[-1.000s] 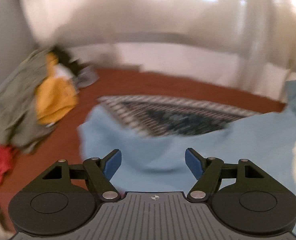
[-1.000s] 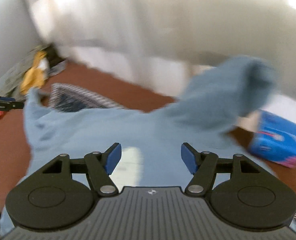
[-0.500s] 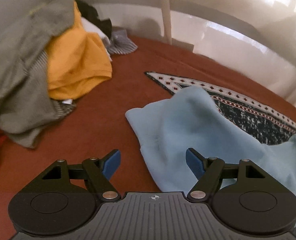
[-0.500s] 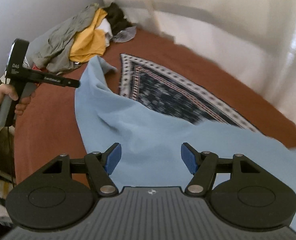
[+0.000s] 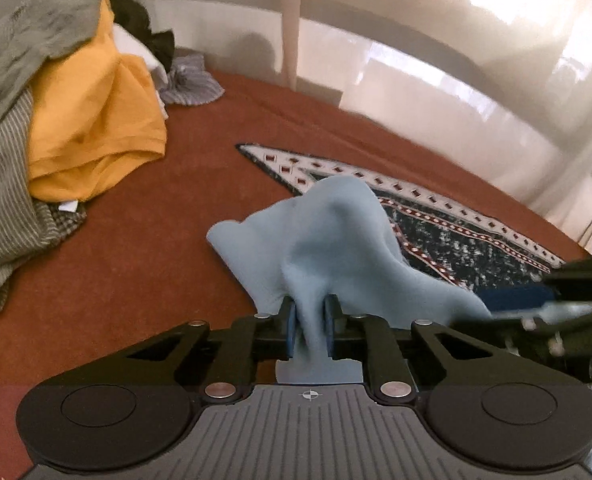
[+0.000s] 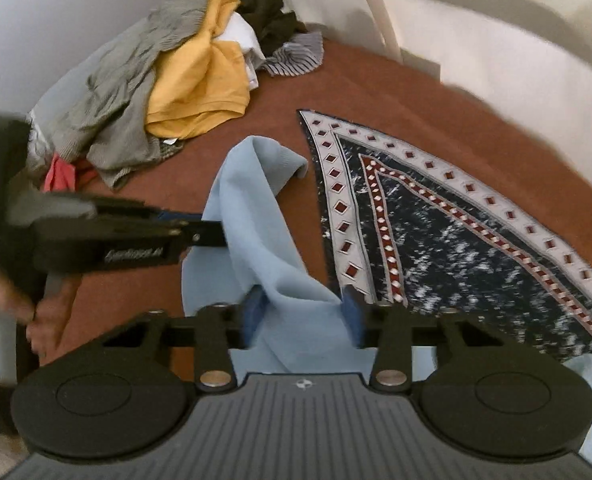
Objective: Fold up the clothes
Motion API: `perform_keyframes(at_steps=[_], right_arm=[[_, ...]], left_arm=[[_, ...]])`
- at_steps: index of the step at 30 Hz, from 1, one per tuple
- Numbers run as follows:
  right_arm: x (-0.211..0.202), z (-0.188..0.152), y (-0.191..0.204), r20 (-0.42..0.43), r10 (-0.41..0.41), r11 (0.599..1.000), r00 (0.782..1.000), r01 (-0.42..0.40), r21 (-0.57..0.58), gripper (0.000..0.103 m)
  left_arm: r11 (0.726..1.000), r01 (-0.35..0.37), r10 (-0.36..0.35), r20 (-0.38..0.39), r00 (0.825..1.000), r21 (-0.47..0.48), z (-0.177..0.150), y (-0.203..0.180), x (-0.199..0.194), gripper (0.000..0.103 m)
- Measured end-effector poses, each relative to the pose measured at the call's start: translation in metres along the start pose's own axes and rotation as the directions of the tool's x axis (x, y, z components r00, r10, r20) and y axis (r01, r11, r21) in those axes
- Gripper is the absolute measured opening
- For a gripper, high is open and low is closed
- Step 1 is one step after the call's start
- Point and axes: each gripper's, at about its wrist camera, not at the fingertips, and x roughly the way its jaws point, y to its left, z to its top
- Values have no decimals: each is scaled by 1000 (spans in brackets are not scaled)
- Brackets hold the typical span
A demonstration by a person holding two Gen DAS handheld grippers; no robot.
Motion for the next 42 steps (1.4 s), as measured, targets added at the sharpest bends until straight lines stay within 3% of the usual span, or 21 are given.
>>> perform_keyframes(at_steps=[2, 4, 7, 9, 14, 17, 19, 20, 21, 23, 26, 30, 34, 39, 42], right_arm=[[-6, 4, -3, 35, 37, 998, 999, -39, 49, 48], [-15, 11, -8, 72, 88, 989, 993, -96, 111, 56], [-9, 35, -9, 67, 120, 977, 991, -130, 170, 62], [2, 52, -6, 38, 125, 973, 991, -130, 191, 68], [49, 83, 1, -81, 124, 962, 989, -100, 254, 71], [78, 85, 4, -176, 115, 954, 978, -60, 293, 71], [88, 83, 9, -232, 74, 968, 970, -14, 251, 33], [84, 82, 12, -206, 90, 973, 974, -41, 229, 27], [79, 81, 15, -181, 106, 976, 978, -68, 206, 26], [61, 80, 21, -116, 141, 984, 983, -126, 128, 24], [32, 76, 28, -50, 195, 981, 980, -196, -12, 21], [-2, 65, 26, -33, 265, 953, 964, -267, -147, 18], [-24, 58, 22, -44, 317, 924, 947, -319, -212, 17], [-47, 52, 18, -45, 357, 904, 933, -357, -235, 17], [-60, 46, 12, -36, 356, 904, 934, -354, -238, 17]], left_arm=[[999, 9, -9, 10, 1000, 35, -6, -4, -6, 6], [997, 7, -8, 15, 1000, 73, -11, -9, -9, 6], [992, -10, 7, 25, 1000, 128, -16, -18, -9, 6], [985, -15, 10, 34, 999, 170, -20, -26, -10, 7], [974, -9, 3, 27, 1000, 225, -28, -33, -10, 15], [977, 4, -6, 9, 1000, 212, -28, -28, -13, 33], [984, 8, -10, 9, 1000, 176, -27, -18, -21, 45], [991, 5, -7, 17, 1000, 134, -25, -9, -28, 60], [997, 2, -5, 27, 1000, 81, -24, 3, -34, 69], [999, 5, -3, 40, 999, -47, -21, 30, -45, 71], [970, 74, -66, 45, 997, -231, -15, 73, -50, 71], [898, 229, -219, 69, 973, -375, -7, 108, -51, 75], [837, 366, -371, 69, 926, -407, 1, 114, -44, 82], [827, 447, -478, -10, 878, -341, 3, 87, -26, 88], [822, 477, -506, -15, 862, -310, 5, 69, -18, 92]])
